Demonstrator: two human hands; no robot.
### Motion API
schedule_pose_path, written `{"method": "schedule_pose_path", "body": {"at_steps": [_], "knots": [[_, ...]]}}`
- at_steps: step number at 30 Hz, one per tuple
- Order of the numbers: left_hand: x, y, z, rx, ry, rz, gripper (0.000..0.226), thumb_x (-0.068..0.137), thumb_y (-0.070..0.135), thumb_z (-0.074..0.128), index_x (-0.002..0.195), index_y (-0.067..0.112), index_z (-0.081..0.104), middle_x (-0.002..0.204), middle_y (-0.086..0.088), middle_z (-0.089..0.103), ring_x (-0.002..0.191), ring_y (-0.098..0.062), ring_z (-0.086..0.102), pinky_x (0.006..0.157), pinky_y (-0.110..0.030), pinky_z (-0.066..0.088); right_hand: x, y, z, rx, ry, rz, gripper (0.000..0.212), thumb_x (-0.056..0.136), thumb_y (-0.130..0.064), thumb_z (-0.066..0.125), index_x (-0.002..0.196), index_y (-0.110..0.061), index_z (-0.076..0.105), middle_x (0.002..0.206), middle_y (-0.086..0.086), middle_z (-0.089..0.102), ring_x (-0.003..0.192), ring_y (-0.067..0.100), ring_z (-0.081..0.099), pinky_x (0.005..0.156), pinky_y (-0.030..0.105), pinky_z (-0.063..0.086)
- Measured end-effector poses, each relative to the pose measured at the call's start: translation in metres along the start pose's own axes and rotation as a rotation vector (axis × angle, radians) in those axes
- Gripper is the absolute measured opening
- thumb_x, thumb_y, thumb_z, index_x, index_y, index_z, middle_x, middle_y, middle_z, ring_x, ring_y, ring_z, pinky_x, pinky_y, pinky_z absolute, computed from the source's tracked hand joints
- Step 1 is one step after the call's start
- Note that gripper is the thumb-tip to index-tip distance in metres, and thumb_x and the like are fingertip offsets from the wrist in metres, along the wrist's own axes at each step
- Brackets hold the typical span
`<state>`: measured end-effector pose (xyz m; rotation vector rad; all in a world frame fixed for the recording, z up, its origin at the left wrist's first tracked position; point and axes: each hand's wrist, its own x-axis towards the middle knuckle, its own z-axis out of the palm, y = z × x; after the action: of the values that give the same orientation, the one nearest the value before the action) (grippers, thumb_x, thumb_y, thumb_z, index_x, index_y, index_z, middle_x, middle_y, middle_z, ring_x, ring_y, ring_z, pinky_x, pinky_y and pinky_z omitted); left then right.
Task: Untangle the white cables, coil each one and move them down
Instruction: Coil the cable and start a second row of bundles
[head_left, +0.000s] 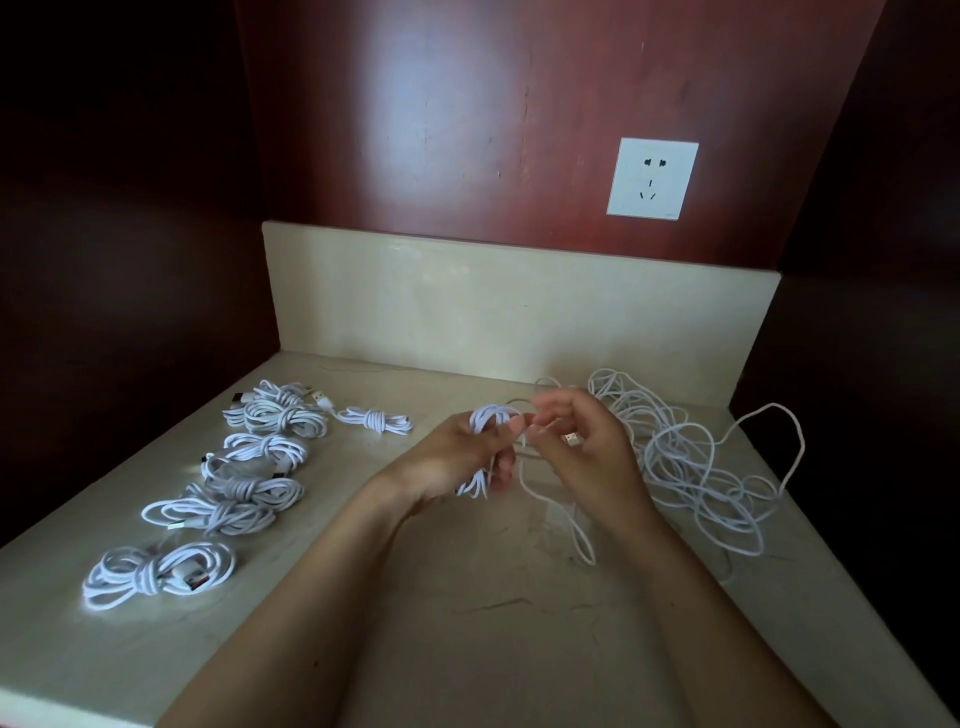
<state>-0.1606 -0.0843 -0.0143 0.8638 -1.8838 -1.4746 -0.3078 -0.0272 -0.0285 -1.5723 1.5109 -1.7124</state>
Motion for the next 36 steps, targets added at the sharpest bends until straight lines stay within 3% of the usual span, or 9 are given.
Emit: {"method": "schedule_pose_path", "body": {"at_steps": [3, 6, 10, 15, 20, 23, 27, 30, 36], "knots": [[-0.002, -0.001, 0.003, 0.02, -0.091, 0.029, 0.025, 0.096, 0.023, 0.06, 0.072, 0.018, 0.053, 0.052, 0.006, 0.046, 0.046, -0.009, 0.044, 0.048, -0.021, 0.042, 0.0, -0.005, 0.001, 0.033, -0.122, 0.061, 0.019, 0.08, -0.013, 0.064, 0.095, -0.022, 0.072, 0.092, -0.009, 0.07, 0.084, 0.004, 0.062, 0.07, 0.018, 0.048], [-0.002, -0.002, 0.003, 0.122, -0.154, 0.066, 0.018, 0.092, 0.004, 0.06, 0.081, 0.018, 0.055, 0.052, 0.013, 0.048, 0.047, -0.004, 0.045, 0.048, -0.021, 0.04, -0.003, -0.007, 0.001, 0.052, -0.215, 0.075, 0.023, 0.083, -0.006, 0.06, 0.09, -0.022, 0.074, 0.092, -0.004, 0.073, 0.088, 0.007, 0.066, 0.076, 0.023, 0.051], [-0.003, -0.002, 0.005, 0.274, -0.205, 0.109, 0.03, 0.081, -0.006, 0.058, 0.084, 0.023, 0.056, 0.059, 0.018, 0.053, 0.054, 0.001, 0.049, 0.055, -0.021, 0.041, -0.003, -0.007, 0.002, -0.126, -0.221, 0.064, 0.006, 0.082, -0.009, 0.066, 0.08, -0.013, 0.069, 0.069, -0.004, 0.062, 0.066, 0.004, 0.055, 0.064, 0.026, 0.044], [-0.007, 0.001, 0.008, 0.347, -0.256, 0.181, 0.043, 0.074, -0.015, 0.058, 0.101, 0.019, 0.058, 0.076, 0.025, 0.064, 0.069, 0.012, 0.056, 0.061, -0.007, 0.041, -0.006, -0.018, 0.001, -0.066, -0.347, 0.264, 0.035, 0.083, -0.006, 0.063, 0.052, -0.02, 0.061, 0.04, -0.013, 0.043, 0.039, 0.002, 0.038, 0.046, 0.019, 0.028], [0.003, -0.005, 0.011, 0.475, -0.052, 0.181, 0.027, 0.077, -0.003, 0.058, 0.093, 0.018, 0.063, 0.073, 0.013, 0.059, 0.065, 0.0, 0.055, 0.06, -0.021, 0.041, -0.003, -0.02, 0.0, 0.221, -0.28, 0.391, 0.011, 0.075, -0.009, 0.068, 0.075, 0.001, 0.062, 0.058, 0.002, 0.03, 0.043, 0.009, 0.022, 0.041, 0.019, 0.017], [0.002, -0.006, 0.016, 0.74, 0.036, 0.193, 0.009, 0.089, 0.015, 0.058, 0.084, 0.02, 0.063, 0.078, 0.003, 0.065, 0.08, -0.022, 0.063, 0.066, -0.029, 0.042, -0.001, -0.015, -0.002, 0.279, -0.274, 0.413, 0.042, 0.062, -0.031, 0.076, 0.084, 0.002, 0.062, 0.058, 0.003, 0.031, 0.042, 0.008, 0.023, 0.04, 0.019, 0.018], [0.003, -0.011, 0.017, 0.94, 0.127, 0.195, 0.033, 0.095, 0.04, 0.054, 0.116, 0.019, 0.067, 0.108, -0.009, 0.07, 0.101, -0.028, 0.064, 0.075, -0.032, 0.046, -0.003, -0.01, 0.0, -0.224, -0.092, 0.168, 0.056, 0.077, -0.051, 0.076, 0.057, -0.004, 0.052, 0.049, -0.002, 0.04, 0.046, 0.009, 0.037, 0.05, 0.027, 0.03], [0.002, -0.009, 0.022, 0.848, 0.23, 0.283, 0.025, 0.093, 0.037, 0.058, 0.092, 0.016, 0.07, 0.091, -0.011, 0.071, 0.086, -0.032, 0.064, 0.063, -0.03, 0.039, -0.001, -0.007, -0.001, -0.387, 0.07, 0.057, 0.061, 0.081, -0.058, 0.064, 0.048, -0.012, 0.045, 0.044, -0.003, 0.036, 0.047, 0.013, 0.036, 0.054, 0.034, 0.031], [-0.003, -0.002, 0.029, 0.742, 0.299, 0.399, 0.03, 0.088, 0.034, 0.065, 0.065, 0.022, 0.05, 0.063, -0.003, 0.057, 0.067, -0.029, 0.056, 0.054, -0.031, 0.033, 0.004, -0.007, -0.002, -0.242, 0.172, 0.057, 0.056, 0.09, -0.03, 0.066, 0.045, -0.019, 0.034, 0.044, -0.006, 0.032, 0.047, 0.01, 0.032, 0.053, 0.032, 0.03]]}}
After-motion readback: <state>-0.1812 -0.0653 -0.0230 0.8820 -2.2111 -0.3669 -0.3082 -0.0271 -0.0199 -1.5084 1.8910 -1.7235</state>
